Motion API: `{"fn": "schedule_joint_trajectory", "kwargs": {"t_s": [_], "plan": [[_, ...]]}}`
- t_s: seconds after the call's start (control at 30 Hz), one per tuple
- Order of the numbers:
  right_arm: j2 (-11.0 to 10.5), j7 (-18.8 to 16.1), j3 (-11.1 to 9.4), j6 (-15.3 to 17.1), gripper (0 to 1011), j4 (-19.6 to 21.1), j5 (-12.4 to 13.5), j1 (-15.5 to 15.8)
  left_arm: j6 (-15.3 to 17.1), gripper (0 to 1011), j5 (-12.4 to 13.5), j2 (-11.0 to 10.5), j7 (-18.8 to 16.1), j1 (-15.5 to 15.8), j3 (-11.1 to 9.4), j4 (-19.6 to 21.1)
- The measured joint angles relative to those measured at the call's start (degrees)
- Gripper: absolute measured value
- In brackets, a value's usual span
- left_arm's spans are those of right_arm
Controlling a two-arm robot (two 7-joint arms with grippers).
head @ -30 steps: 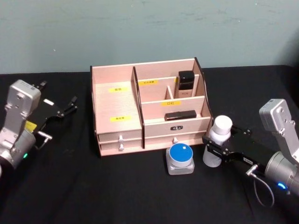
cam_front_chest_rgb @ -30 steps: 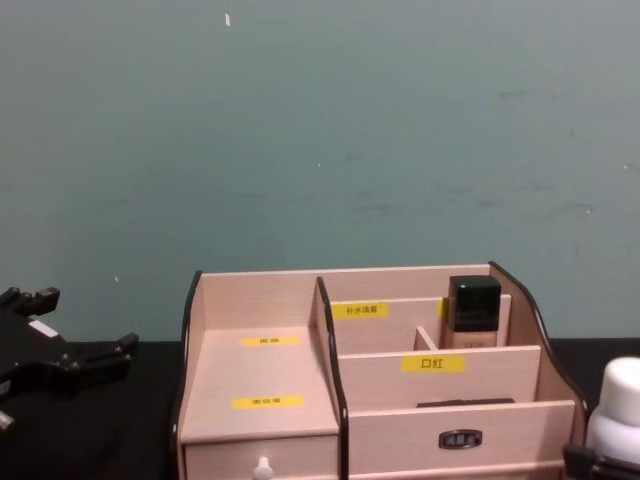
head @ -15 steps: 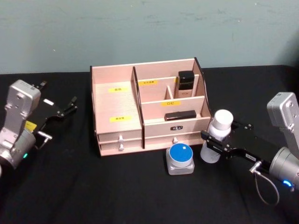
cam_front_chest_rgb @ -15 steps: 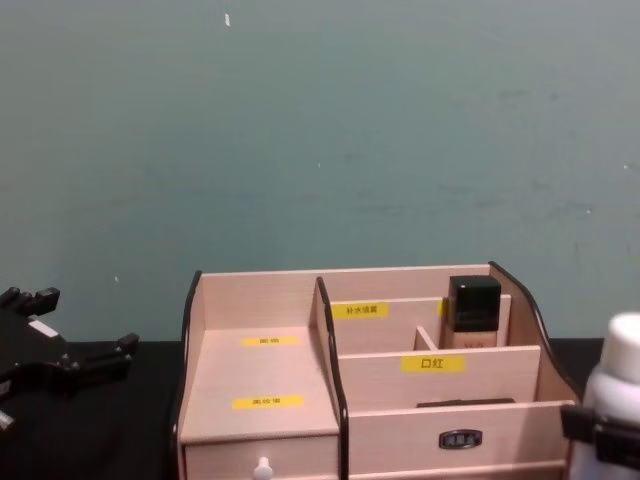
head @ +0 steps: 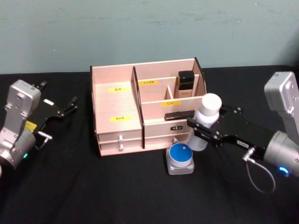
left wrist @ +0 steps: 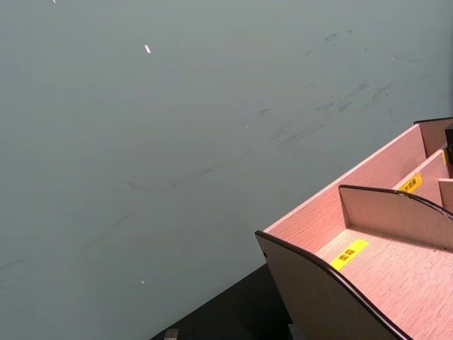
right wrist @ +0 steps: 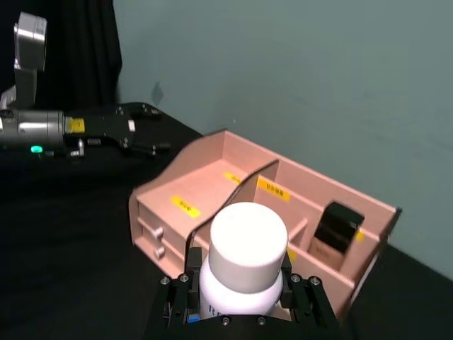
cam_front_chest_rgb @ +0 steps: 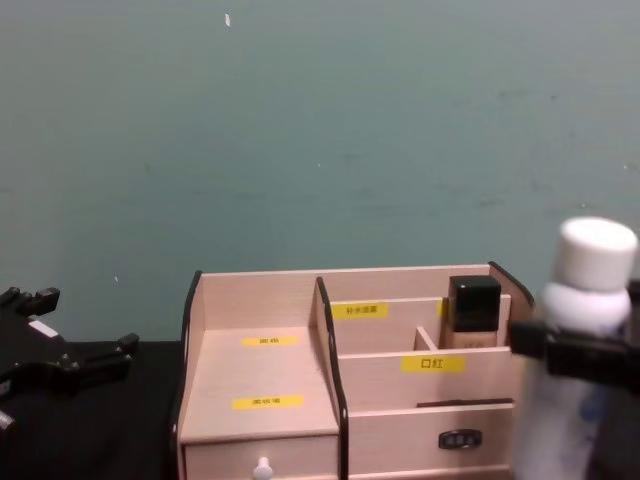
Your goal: Pick up the facial cleanser and watermelon frost from the table and place them into the tiered storage box.
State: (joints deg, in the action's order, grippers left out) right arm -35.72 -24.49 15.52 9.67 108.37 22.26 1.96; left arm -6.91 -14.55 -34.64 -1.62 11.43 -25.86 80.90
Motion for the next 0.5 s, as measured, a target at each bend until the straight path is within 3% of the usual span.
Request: {"fn": "schedule_joint_trajectory", "kwargs": {"t_s": [0.23,0.5], "plan": [[2.2,-0.6,2.6,0.9,613,-3.1,0.2,-5.6,0.0,1001,0.0,0.0,0.0,0.0,0.0,0.0],[5.9,0.0,6.7,1.8,613,-8.2,-1.9,-12.8,0.0,1001,0.0,0.0,0.0,0.0,0.0,0.0]]}}
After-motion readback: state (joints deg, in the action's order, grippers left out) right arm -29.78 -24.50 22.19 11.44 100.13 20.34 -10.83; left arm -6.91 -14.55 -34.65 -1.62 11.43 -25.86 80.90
